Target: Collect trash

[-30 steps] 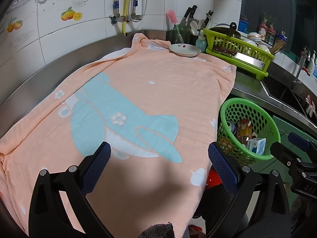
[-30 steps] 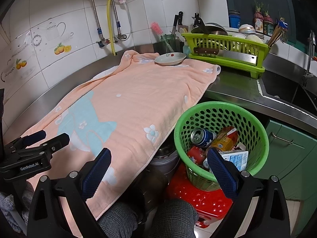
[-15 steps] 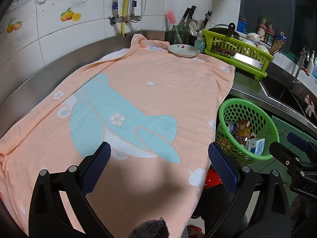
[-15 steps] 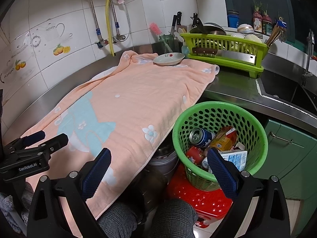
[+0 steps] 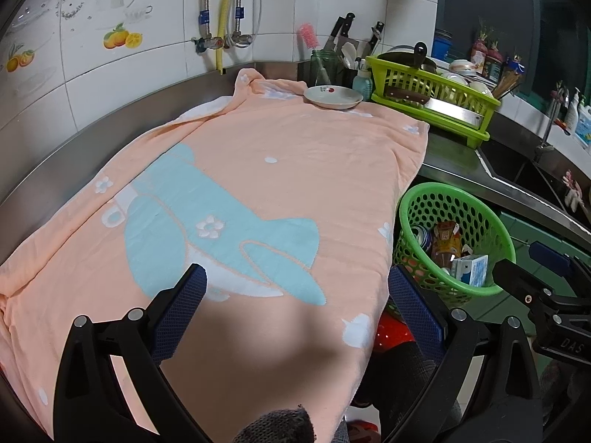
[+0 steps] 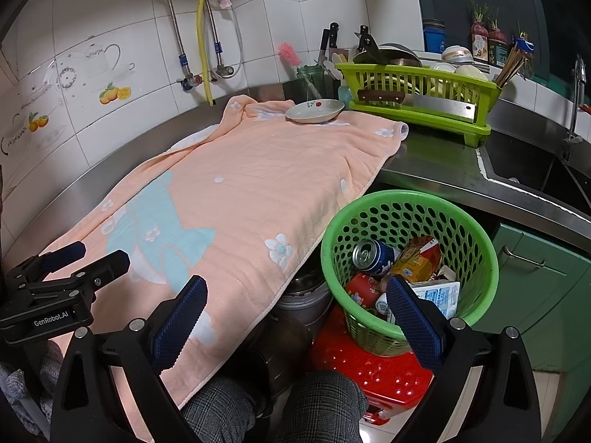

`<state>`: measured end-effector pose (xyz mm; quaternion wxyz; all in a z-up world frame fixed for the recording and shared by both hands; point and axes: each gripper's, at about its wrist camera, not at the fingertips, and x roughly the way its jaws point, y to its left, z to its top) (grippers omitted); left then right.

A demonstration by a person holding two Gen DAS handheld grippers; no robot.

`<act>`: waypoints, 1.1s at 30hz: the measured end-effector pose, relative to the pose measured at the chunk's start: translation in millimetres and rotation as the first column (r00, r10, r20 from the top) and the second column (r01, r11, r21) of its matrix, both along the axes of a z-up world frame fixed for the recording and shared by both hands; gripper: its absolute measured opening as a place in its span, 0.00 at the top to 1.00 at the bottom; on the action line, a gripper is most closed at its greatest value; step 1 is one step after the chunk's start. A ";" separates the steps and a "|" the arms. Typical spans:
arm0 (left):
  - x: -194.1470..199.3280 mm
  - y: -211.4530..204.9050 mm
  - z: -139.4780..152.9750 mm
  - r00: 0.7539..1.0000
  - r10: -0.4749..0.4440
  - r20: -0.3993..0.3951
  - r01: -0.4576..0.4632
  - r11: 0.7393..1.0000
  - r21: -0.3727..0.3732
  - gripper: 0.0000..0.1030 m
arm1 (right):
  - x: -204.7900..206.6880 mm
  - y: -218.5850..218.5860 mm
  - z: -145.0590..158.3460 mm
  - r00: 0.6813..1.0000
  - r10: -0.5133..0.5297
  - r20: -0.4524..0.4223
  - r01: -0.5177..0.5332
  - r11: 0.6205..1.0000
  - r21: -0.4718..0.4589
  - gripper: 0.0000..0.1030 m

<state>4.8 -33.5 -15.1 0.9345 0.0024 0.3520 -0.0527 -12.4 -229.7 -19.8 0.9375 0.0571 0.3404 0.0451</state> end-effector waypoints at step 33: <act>2.0 -3.8 -3.6 1.000 -0.009 -0.009 0.010 1.000 0.008 0.06 | -0.5 2.7 -0.6 1.000 0.002 -0.007 -0.002 1.000 0.004 0.09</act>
